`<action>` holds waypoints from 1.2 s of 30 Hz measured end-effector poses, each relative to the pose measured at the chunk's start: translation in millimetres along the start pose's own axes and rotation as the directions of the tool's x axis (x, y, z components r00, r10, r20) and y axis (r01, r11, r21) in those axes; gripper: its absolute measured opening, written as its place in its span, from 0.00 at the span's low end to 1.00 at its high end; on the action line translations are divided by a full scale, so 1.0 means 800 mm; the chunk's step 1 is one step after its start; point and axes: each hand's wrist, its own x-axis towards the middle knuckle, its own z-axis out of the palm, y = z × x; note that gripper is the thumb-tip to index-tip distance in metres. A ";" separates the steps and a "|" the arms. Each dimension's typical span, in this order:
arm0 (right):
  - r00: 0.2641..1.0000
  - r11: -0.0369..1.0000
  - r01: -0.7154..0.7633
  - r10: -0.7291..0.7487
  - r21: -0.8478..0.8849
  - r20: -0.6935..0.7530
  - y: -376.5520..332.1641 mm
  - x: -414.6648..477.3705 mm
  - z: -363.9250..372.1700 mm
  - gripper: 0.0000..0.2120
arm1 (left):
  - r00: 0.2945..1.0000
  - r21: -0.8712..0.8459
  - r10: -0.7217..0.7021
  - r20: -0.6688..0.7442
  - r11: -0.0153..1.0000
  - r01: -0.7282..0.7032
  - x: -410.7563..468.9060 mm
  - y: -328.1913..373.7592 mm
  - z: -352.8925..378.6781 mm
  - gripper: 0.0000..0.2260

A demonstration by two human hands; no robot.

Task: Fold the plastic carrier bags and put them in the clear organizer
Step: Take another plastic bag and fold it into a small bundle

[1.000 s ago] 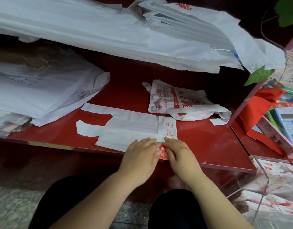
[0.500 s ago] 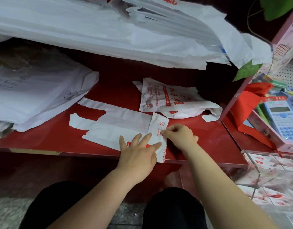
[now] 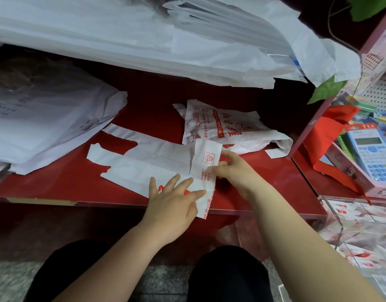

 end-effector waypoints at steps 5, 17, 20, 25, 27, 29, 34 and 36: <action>0.993 0.882 0.068 -0.103 -0.466 -0.051 0.015 0.004 0.007 0.09 | 0.999 -0.010 -0.007 -0.054 1.000 0.006 0.003 -0.001 0.004 0.20; 0.748 0.506 0.527 -0.657 -0.683 0.091 0.051 0.001 0.008 0.06 | 0.838 -0.124 0.032 -0.545 0.985 -0.118 0.015 -0.016 0.031 0.20; 0.714 0.450 0.591 -0.678 -0.670 0.175 0.062 -0.001 0.008 0.08 | 0.745 -0.273 -0.129 -0.655 0.959 -0.074 0.006 -0.023 0.043 0.29; 0.689 0.402 0.623 -0.688 -0.671 0.228 0.070 -0.011 0.010 0.15 | 0.696 -0.239 -0.116 -0.709 0.968 -0.082 0.000 -0.023 0.043 0.31; 0.666 0.338 0.626 -0.701 -0.703 0.255 0.070 -0.015 0.009 0.16 | 0.697 -0.222 -0.102 -0.710 0.972 -0.084 0.000 -0.024 0.042 0.33; 0.653 0.276 0.636 -0.690 -0.721 0.312 0.069 -0.017 0.007 0.17 | 0.698 -0.217 -0.077 -0.712 0.969 -0.115 -0.002 -0.026 0.043 0.30; 0.630 0.165 0.655 -0.659 -0.738 0.411 0.075 -0.024 -0.003 0.18 | 0.625 -0.205 0.135 -0.769 0.873 -0.442 -0.012 -0.017 0.027 0.16; 0.607 0.093 0.660 -0.651 -0.746 0.456 0.076 -0.025 -0.004 0.17 | 0.672 -0.174 0.192 -0.715 0.882 -0.437 -0.001 -0.004 0.015 0.17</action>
